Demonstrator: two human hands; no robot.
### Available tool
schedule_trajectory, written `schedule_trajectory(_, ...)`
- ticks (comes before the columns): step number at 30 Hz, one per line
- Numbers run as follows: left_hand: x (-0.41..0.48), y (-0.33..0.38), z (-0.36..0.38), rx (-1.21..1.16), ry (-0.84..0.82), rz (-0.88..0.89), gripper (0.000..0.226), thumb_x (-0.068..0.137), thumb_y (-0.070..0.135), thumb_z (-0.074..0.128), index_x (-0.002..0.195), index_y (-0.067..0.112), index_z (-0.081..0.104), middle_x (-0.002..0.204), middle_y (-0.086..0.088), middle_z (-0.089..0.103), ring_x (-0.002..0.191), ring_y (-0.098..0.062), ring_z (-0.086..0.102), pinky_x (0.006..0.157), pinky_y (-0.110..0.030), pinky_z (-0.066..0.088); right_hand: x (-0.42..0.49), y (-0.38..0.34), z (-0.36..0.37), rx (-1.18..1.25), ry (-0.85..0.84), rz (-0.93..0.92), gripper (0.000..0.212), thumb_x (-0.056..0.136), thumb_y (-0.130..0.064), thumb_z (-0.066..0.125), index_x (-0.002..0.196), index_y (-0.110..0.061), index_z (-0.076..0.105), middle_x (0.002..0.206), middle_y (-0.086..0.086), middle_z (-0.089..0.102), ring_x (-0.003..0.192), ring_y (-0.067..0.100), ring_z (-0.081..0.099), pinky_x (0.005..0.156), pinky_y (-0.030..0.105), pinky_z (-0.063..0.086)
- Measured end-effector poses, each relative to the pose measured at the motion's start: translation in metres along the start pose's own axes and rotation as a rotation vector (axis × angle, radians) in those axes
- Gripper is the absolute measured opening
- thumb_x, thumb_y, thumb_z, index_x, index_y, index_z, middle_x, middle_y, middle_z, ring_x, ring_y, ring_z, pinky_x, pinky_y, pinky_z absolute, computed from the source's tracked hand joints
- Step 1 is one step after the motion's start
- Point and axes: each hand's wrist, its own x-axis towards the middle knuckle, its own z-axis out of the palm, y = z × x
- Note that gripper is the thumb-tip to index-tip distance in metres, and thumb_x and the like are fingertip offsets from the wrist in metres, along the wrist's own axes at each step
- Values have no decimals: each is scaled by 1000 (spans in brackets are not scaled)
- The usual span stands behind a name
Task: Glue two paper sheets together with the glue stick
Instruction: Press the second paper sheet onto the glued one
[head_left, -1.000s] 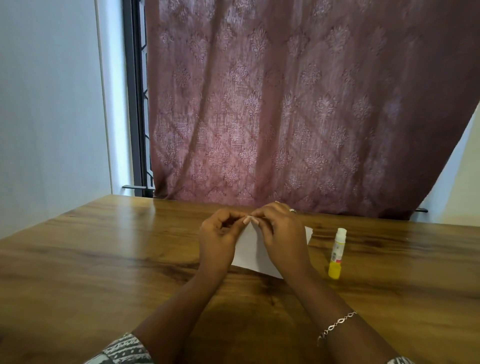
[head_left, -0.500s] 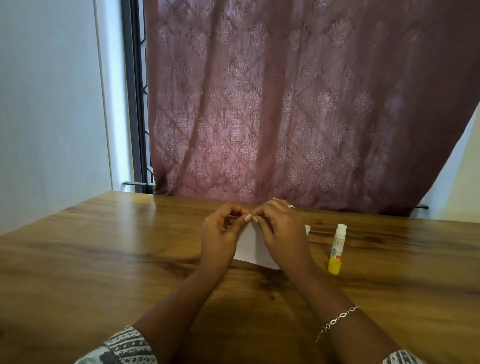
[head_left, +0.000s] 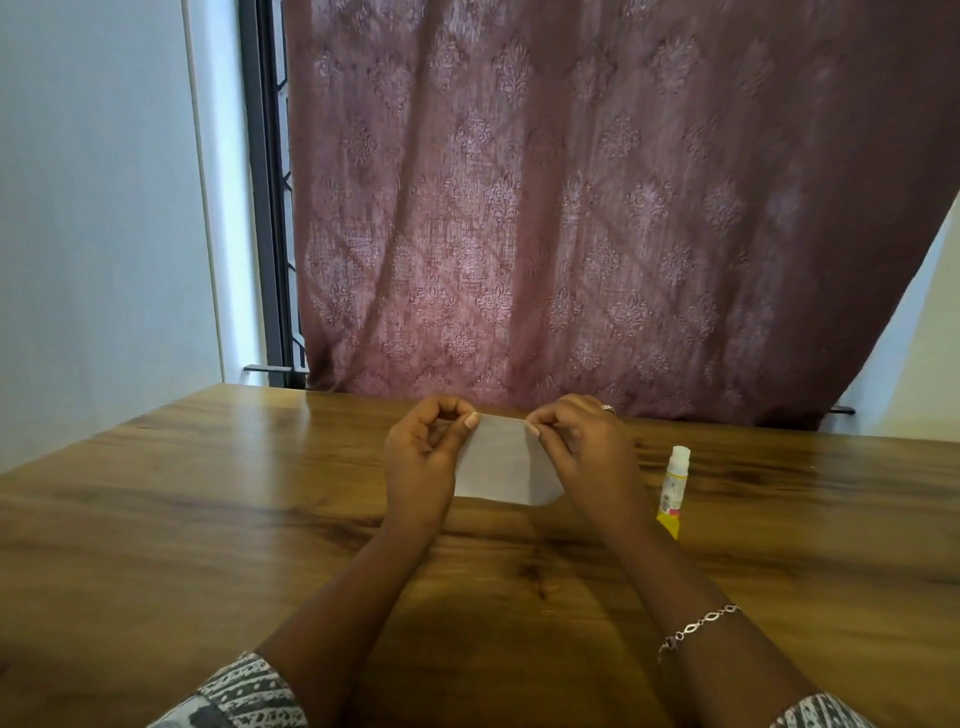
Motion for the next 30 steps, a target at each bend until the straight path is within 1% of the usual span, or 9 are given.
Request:
schedule_trajectory(6, 4, -1, -5, -65, 68, -54, 25, 84, -1, 58, 71, 21, 59, 69, 9, 59, 65, 5, 55, 62, -6, 44, 2, 15, -10, 32, 35, 48, 19, 76, -16, 55, 73, -3, 68, 78, 13, 69, 73, 22, 58, 62, 19, 37)
schedule_trajectory(9, 5, -1, -7, -61, 78, -70, 25, 84, 0, 57, 72, 21, 58, 71, 5, 58, 64, 6, 54, 62, -6, 44, 1, 21, -14, 62, 55, 89, 10, 79, -8, 61, 75, -2, 68, 79, 13, 69, 74, 21, 58, 65, 28, 42)
schedule_trajectory(12, 4, -1, -7, -88, 88, -98, 23, 85, 1, 56, 72, 21, 58, 72, 3, 58, 64, 6, 55, 63, -10, 47, 0, 24, -17, 164, 34, 177, 6, 80, -3, 62, 77, -3, 68, 79, 5, 66, 76, 18, 58, 71, 30, 46)
schedule_trajectory(14, 2, -1, -6, -117, 89, -132, 20, 85, 3, 56, 74, 19, 58, 74, 0, 59, 68, 1, 56, 66, -17, 48, -1, 23, -17, 253, 29, 250, 8, 81, -4, 62, 76, -7, 67, 75, -2, 63, 75, 13, 59, 71, 29, 49)
schedule_trajectory(17, 0, -1, -5, -129, 101, -178, 17, 85, 4, 55, 75, 17, 58, 76, -3, 59, 73, -12, 55, 70, -26, 47, -3, 23, -16, 379, 37, 324, 19, 81, -6, 62, 69, -21, 62, 72, -9, 63, 73, 6, 59, 65, 15, 49)
schedule_trajectory(20, -1, -2, -5, -144, 126, -203, 18, 85, 4, 55, 74, 18, 57, 74, -1, 59, 66, -1, 56, 65, -19, 49, -4, 23, -16, 451, 30, 351, 20, 80, -5, 63, 70, -23, 62, 73, -8, 64, 72, 7, 59, 63, 9, 49)
schedule_trajectory(23, -1, -2, -4, -143, 136, -213, 20, 86, 4, 55, 73, 19, 57, 73, 0, 59, 60, 4, 57, 58, -10, 48, -5, 23, -14, 488, 31, 366, 17, 80, -4, 63, 72, -19, 63, 74, -7, 64, 74, 9, 60, 64, 9, 50)
schedule_trajectory(27, -2, 0, -3, -136, 136, -228, 18, 86, 5, 55, 74, 18, 58, 75, -2, 60, 69, -6, 57, 67, -21, 50, -4, 21, -14, 488, 51, 378, 16, 81, -5, 63, 72, -19, 63, 74, -7, 64, 74, 8, 60, 63, 10, 51)
schedule_trajectory(30, -3, 2, -3, -34, 139, -177, 18, 84, 6, 58, 75, 21, 58, 77, 1, 61, 72, -5, 58, 68, -21, 50, -4, 21, -15, 456, 91, 365, 24, 81, -5, 63, 67, -25, 61, 72, -8, 63, 73, 10, 59, 69, 22, 51)
